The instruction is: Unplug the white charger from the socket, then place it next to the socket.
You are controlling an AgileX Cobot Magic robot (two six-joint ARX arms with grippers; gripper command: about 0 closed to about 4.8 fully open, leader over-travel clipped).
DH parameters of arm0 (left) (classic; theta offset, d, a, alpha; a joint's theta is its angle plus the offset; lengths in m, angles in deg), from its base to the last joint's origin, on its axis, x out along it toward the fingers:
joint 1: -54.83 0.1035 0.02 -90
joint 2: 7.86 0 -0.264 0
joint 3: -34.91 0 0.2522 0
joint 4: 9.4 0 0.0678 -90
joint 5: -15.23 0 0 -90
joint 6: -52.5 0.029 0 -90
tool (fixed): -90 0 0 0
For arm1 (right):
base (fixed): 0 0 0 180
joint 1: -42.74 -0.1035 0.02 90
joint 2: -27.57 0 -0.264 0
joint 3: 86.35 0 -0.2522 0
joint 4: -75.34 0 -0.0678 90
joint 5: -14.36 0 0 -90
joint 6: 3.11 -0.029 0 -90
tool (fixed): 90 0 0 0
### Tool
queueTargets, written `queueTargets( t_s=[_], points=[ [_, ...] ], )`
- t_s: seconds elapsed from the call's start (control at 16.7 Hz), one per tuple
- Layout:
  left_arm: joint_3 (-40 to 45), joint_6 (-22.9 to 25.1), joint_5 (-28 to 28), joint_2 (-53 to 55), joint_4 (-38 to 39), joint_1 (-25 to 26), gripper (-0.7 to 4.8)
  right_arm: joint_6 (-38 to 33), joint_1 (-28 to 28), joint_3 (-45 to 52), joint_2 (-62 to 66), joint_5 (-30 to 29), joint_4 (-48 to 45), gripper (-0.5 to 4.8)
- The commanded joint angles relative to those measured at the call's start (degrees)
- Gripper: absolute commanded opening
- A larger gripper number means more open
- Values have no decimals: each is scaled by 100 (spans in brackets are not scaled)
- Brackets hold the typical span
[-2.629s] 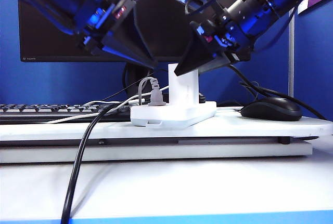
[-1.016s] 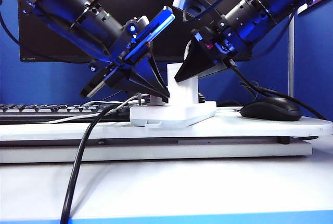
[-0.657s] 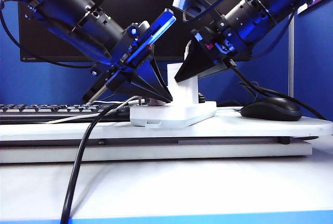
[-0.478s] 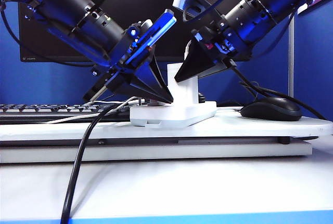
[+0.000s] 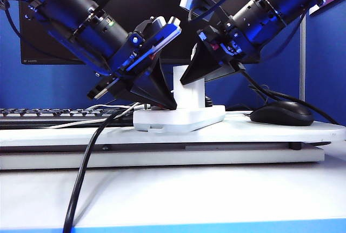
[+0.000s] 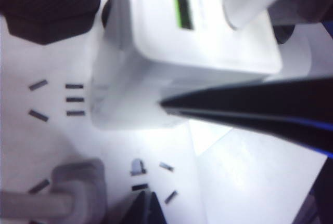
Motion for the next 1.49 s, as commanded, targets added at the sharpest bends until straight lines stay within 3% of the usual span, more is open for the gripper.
queueTargets(
  t_s=[0.06, 0.42, 0.6, 0.72, 0.9, 1.02, 1.14, 1.2, 1.25, 1.31, 1.43, 1.49],
  points=[
    [-4, 46, -96, 240, 28, 0, -5, -179, 2, -55, -44, -35, -446, -1],
    [-4, 24, 42, 503, -103, -2, -5, -428, 2, -55, -44, -437, -481, -1],
    [-4, 24, 37, 503, -122, -2, -5, -155, 2, -55, -44, -415, -485, -1],
    [-4, 26, 35, 505, -120, -2, -5, -704, 2, -55, -44, -450, -599, -1],
    [-4, 24, 33, 505, -120, -2, -5, -17, -7, -55, -57, -459, -697, -1],
    [-4, 24, 33, 511, -111, -2, -5, -544, -4, -55, -55, -485, -822, -1],
    [-4, 24, 37, 540, -109, -2, -5, 197, -2, -55, -68, -463, -730, -1],
    [-4, 24, 37, 564, -103, -2, -5, 219, -7, -55, -68, -444, -750, -1],
    [-4, 24, 37, 575, -79, -2, -5, -422, -7, -52, -66, -555, -903, -1],
    [-4, 24, 35, 577, -76, -2, -5, -520, -2, -52, -68, -562, -962, -1],
    [-4, 24, 35, 577, -81, -2, -5, 278, 2, -52, -120, -435, -968, -1],
    [-4, 26, 35, 577, -76, -2, -5, 81, -2, -52, -120, -472, -1102, -1]
  ],
)
